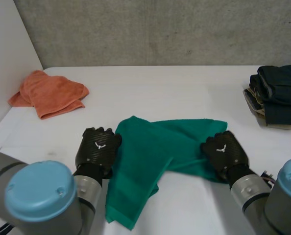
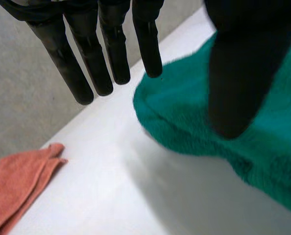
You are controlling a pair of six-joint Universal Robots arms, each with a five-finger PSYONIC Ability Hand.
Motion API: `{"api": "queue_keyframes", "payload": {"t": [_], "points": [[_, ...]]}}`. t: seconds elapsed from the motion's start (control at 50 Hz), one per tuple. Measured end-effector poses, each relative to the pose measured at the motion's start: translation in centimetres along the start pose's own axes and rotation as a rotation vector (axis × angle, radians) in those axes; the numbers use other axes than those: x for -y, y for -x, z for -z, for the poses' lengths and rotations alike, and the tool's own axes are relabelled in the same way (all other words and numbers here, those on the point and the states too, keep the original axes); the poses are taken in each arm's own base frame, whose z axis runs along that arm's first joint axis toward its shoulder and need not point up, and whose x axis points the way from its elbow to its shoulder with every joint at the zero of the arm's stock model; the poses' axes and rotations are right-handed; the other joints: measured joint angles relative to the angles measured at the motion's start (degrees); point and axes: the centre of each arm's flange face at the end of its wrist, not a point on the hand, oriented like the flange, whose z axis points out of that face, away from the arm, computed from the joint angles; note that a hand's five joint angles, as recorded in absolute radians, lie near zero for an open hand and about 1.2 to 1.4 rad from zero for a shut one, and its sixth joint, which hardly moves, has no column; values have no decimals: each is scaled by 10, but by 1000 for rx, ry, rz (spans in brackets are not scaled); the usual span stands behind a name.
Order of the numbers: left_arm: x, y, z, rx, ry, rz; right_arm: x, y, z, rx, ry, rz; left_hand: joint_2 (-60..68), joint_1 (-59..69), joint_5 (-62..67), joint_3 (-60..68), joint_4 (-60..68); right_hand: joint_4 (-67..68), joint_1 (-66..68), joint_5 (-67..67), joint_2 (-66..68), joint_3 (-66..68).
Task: Fold the laundry.
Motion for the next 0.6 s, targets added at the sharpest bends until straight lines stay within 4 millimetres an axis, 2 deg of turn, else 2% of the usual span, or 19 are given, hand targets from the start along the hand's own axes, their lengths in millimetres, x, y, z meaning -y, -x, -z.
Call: {"api": "queue_keyframes", "payload": {"t": [0.02, 0.12, 0.24, 0.42, 0.6], "points": [[8, 0, 10, -18, -25, 5, -2, -9, -4, -25, 9, 8, -18, -10, -20, -17, -19, 0, 0, 0, 0, 0], [20, -12, 38, -121, -74, -4, -3, -22, -8, -65, 17, 14, -30, -17, -32, -25, -30, 0, 0, 0, 0, 0], [7, -33, 59, -247, -32, -54, 0, -29, -6, -68, 30, 7, -52, -41, -57, -52, -56, 0, 0, 0, 0, 0], [-22, -50, 54, -295, 64, -102, 0, -26, -3, -35, 56, -8, -52, -41, -57, -52, -56, 0, 0, 0, 0, 0], [-35, -50, 28, -241, 64, -125, -1, -24, -2, -22, 57, -10, -33, -22, -31, -32, -33, 0, 0, 0, 0, 0]]}}
